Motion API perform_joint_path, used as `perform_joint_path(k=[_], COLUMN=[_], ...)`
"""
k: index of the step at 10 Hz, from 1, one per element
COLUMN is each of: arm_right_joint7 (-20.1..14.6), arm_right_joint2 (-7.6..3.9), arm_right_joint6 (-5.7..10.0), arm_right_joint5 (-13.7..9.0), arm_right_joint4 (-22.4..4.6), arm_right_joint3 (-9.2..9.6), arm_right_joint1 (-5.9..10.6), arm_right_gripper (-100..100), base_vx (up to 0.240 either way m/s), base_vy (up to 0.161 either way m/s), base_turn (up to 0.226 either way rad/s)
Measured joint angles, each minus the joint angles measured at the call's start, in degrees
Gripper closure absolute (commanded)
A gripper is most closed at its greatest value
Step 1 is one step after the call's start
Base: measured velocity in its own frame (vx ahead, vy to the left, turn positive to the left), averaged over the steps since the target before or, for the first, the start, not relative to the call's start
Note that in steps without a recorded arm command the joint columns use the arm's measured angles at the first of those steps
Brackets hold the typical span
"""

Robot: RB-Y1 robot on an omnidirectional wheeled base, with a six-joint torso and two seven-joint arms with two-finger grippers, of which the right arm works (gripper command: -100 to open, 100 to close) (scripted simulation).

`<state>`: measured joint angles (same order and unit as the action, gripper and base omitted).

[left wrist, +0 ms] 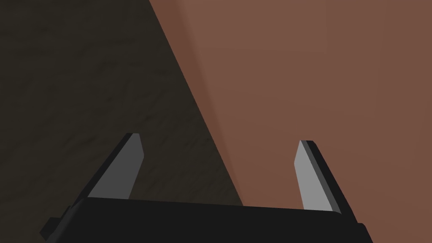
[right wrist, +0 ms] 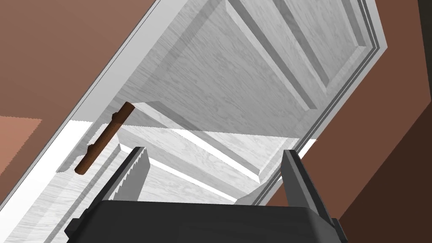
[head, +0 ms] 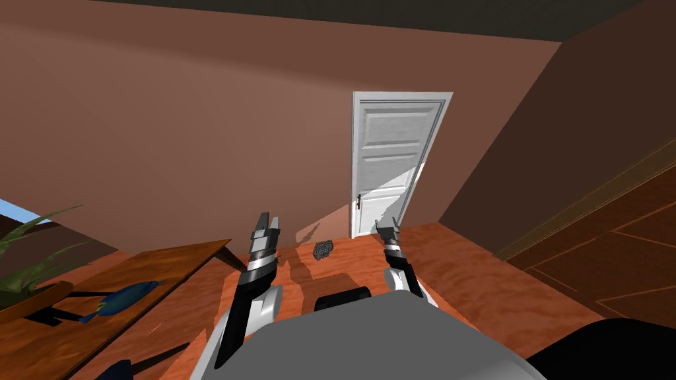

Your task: Pull the door open

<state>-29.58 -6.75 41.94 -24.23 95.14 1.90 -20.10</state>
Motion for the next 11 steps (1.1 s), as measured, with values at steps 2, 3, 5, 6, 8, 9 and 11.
perform_joint_path(k=[2, 3, 5, 6, 8, 9, 11], arm_right_joint7=[-2.3, -3.5, -5.8, -6.7, -9.0, -10.0, -12.1], arm_right_joint2=[-0.28, -0.55, -0.82, -0.77, -0.91, -0.86, -1.2], arm_right_joint6=[0.47, 0.68, 1.12, 1.15, 1.94, 2.29, 2.28], arm_right_joint5=[-1.5, -2.3, -3.9, -4.6, -6.0, -6.6, -8.2], arm_right_joint4=[-2.5, -3.8, -6.4, -7.0, -10.1, -11.5, -13.2], arm_right_joint3=[0.27, 0.37, 0.64, 0.94, 1.37, 1.63, 1.82], arm_right_joint1=[0.81, 1.18, 2.01, 1.93, 2.9, 3.38, 3.74], arm_right_gripper=[-100, -100, -100, -100, -100, -100, -100], base_vx=[0.074, 0.066, 0.075, 0.073, 0.067, 0.065, 0.071], base_vy=[-0.067, -0.065, -0.08, -0.077, -0.085, -0.077, -0.09], base_turn=[0.144, 0.157, 0.178, 0.161, 0.15, 0.164, 0.16])
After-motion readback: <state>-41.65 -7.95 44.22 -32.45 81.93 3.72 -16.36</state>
